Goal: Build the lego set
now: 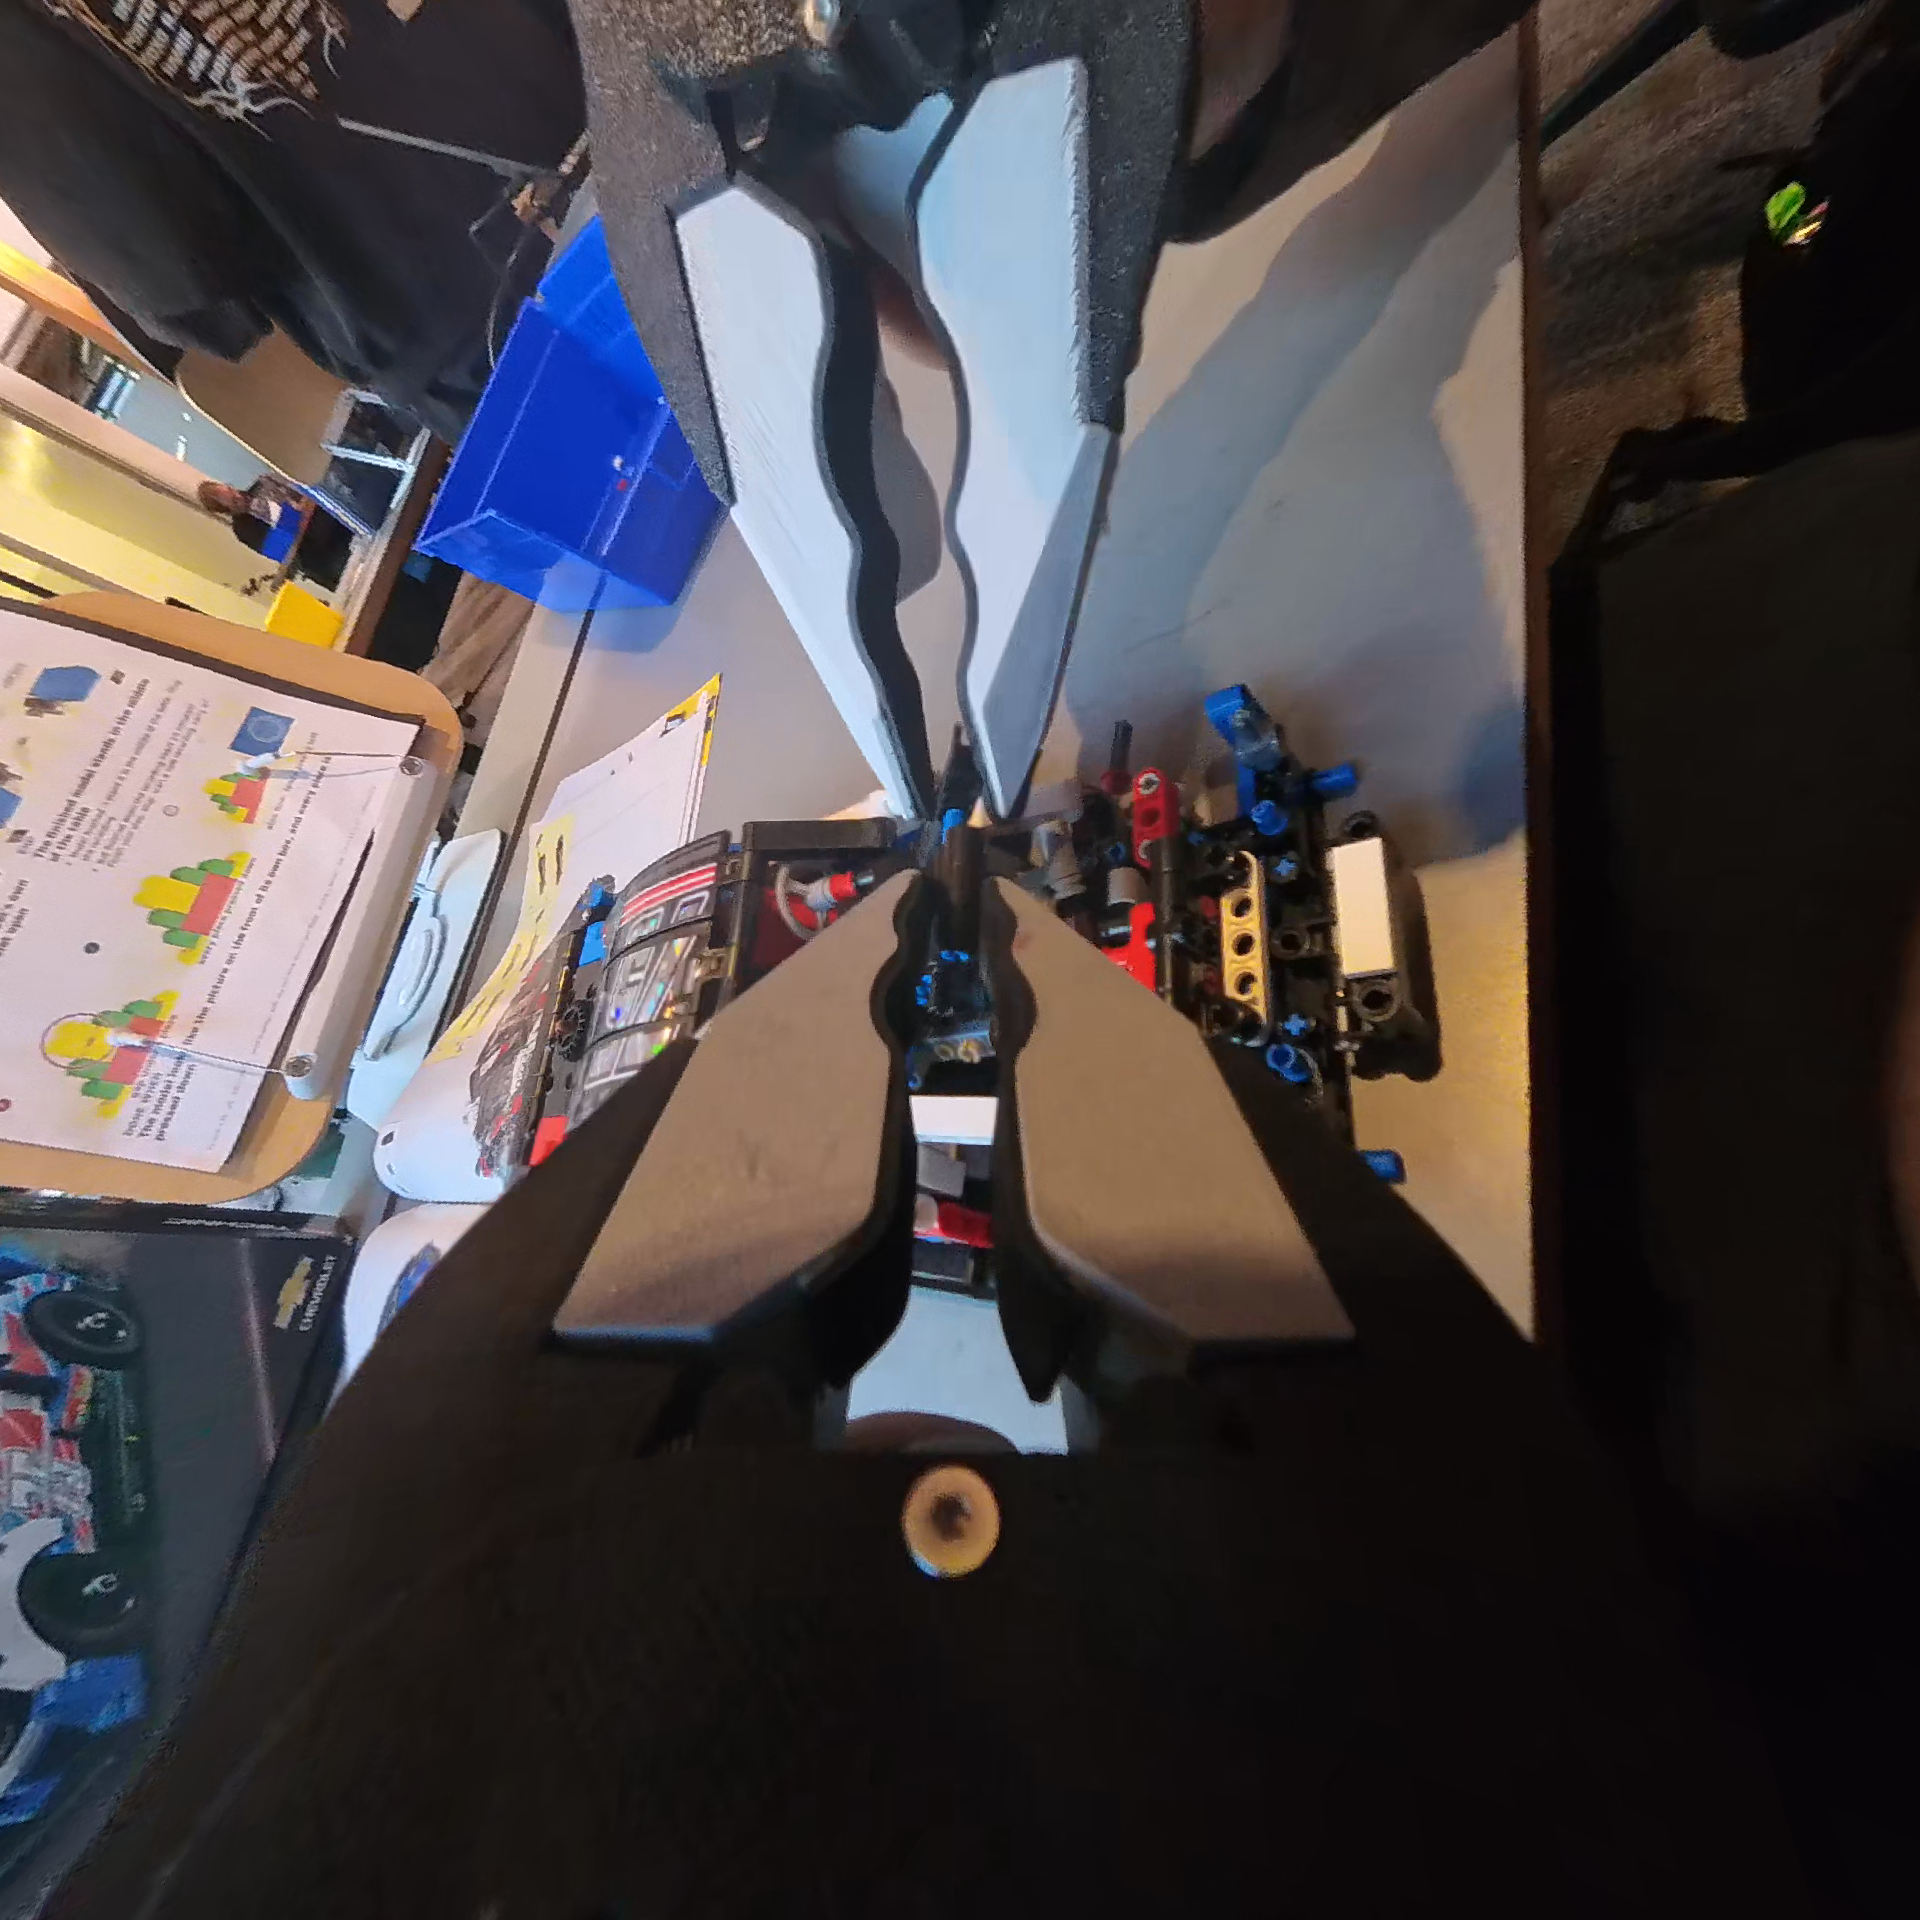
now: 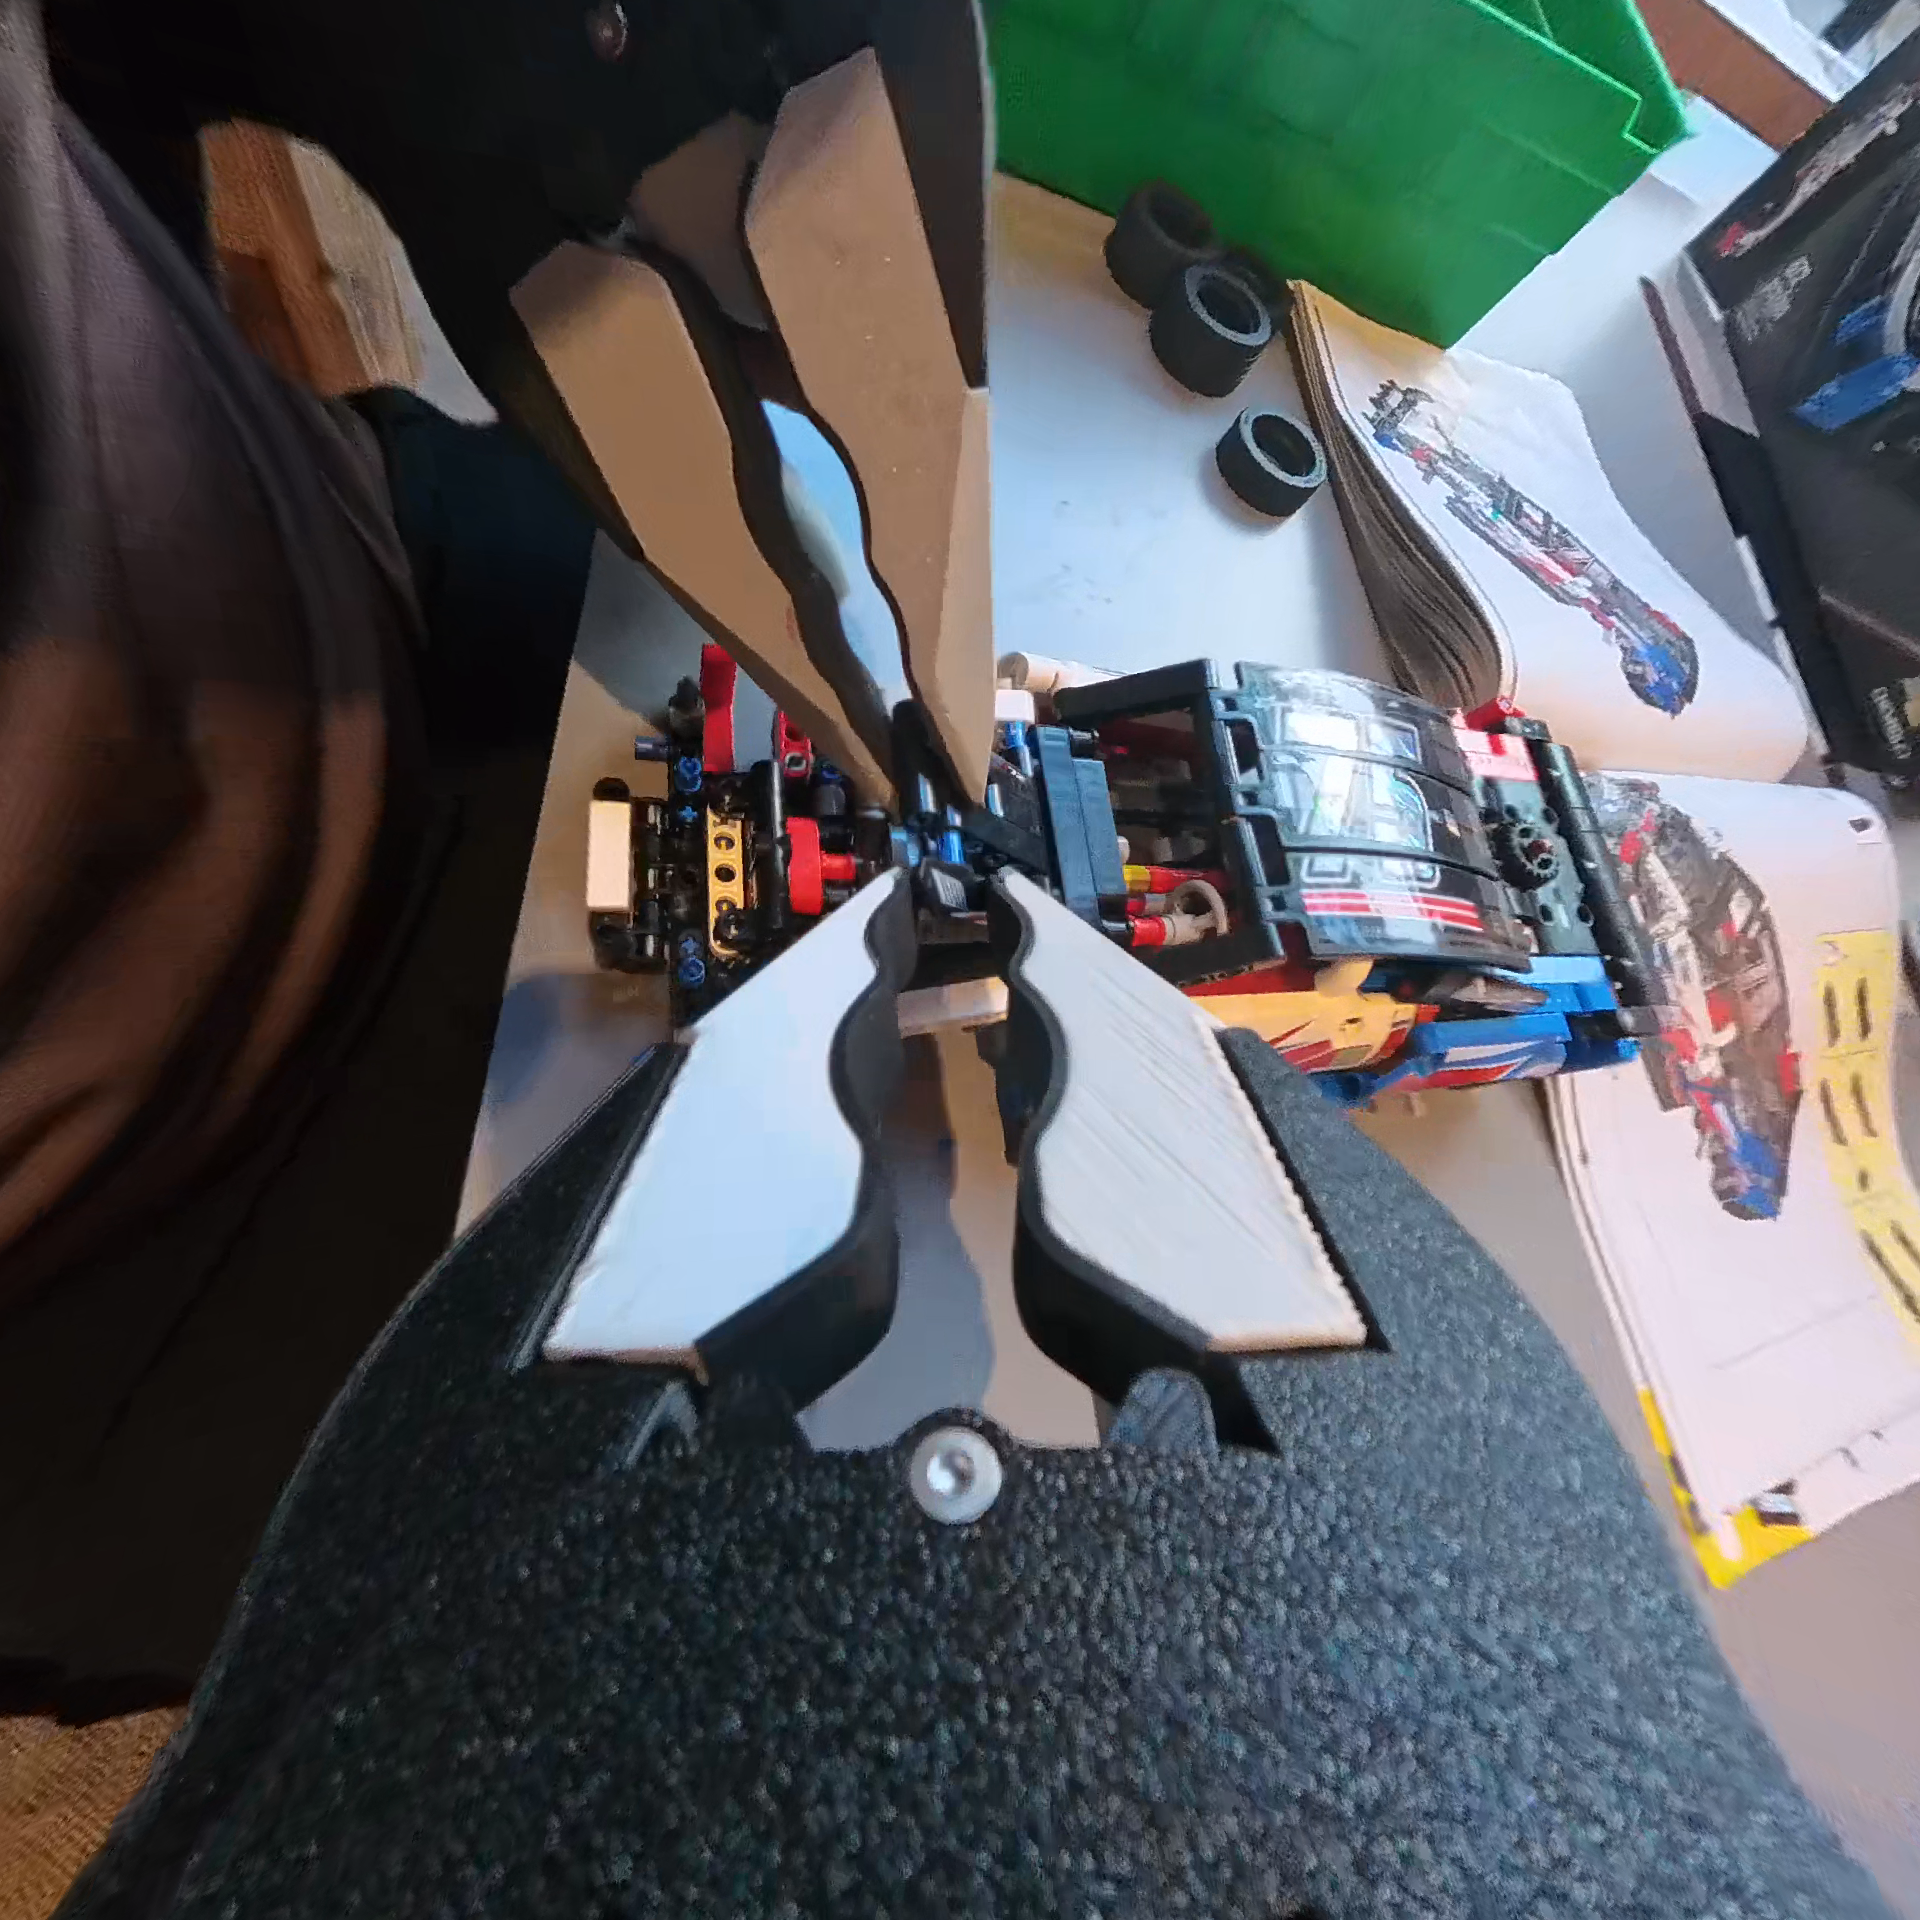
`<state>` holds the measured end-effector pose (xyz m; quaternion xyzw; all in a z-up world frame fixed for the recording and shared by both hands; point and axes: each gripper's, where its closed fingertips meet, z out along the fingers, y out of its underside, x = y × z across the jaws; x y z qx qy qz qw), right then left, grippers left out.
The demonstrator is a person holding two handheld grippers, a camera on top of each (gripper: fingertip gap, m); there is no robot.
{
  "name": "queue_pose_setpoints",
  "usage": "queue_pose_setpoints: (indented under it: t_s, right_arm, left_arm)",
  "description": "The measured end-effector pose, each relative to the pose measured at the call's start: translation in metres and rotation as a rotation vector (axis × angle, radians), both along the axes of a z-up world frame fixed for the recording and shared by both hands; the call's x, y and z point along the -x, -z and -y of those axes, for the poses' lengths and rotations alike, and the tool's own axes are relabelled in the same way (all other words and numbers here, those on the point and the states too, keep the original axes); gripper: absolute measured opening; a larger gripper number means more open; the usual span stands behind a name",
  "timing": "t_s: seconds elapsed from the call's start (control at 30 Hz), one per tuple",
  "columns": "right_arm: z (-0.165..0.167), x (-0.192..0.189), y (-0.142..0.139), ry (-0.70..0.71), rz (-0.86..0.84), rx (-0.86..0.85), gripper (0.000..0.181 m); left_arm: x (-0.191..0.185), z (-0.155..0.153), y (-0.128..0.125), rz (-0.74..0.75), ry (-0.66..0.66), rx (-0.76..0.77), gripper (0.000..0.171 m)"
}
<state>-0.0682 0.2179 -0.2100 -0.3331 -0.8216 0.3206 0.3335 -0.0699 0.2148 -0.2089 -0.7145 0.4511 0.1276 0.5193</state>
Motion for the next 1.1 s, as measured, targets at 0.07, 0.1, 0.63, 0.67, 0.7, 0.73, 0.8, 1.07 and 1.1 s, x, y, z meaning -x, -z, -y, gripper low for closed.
queue_pose_setpoints:
  t_s: [0.07,0.1,0.63,0.67,0.7,0.73,0.8,1.07,1.1]
  right_arm:
    - [-0.001,0.001,-0.002,0.006,-0.01,0.035,0.012]
    - [-0.001,0.001,-0.002,0.006,-0.013,0.041,0.012]
    - [-0.002,0.003,-0.004,0.022,-0.034,0.086,0.011]
    - [-0.002,0.003,-0.004,0.024,-0.035,0.078,0.011]
    - [-0.001,0.002,-0.003,0.025,-0.037,0.068,0.011]
    - [-0.001,0.002,-0.003,0.027,-0.038,0.06,0.012]
    - [-0.001,0.002,-0.003,0.042,-0.031,0.089,0.013]
    - [0.008,-0.01,0.0,0.005,0.169,0.325,0.017]
    - [0.009,-0.009,0.001,0.008,0.162,0.277,0.016]
  left_arm:
    - [0.001,-0.001,-0.002,0.038,0.009,0.001,0.005]
    - [0.0,0.0,-0.002,0.045,0.014,-0.007,0.005]
    - [0.002,-0.005,-0.007,0.167,-0.013,-0.008,0.005]
    - [0.002,-0.005,-0.007,0.149,-0.008,-0.02,0.005]
    - [0.002,-0.005,-0.006,0.141,-0.006,-0.027,0.005]
    - [0.001,-0.004,-0.006,0.136,-0.005,-0.036,0.005]
    - [0.002,-0.003,-0.006,0.1,0.013,-0.095,0.005]
    - [-0.003,0.003,0.004,-0.2,0.101,-0.325,0.005]
    - [-0.003,0.003,0.004,-0.192,0.105,-0.317,0.005]
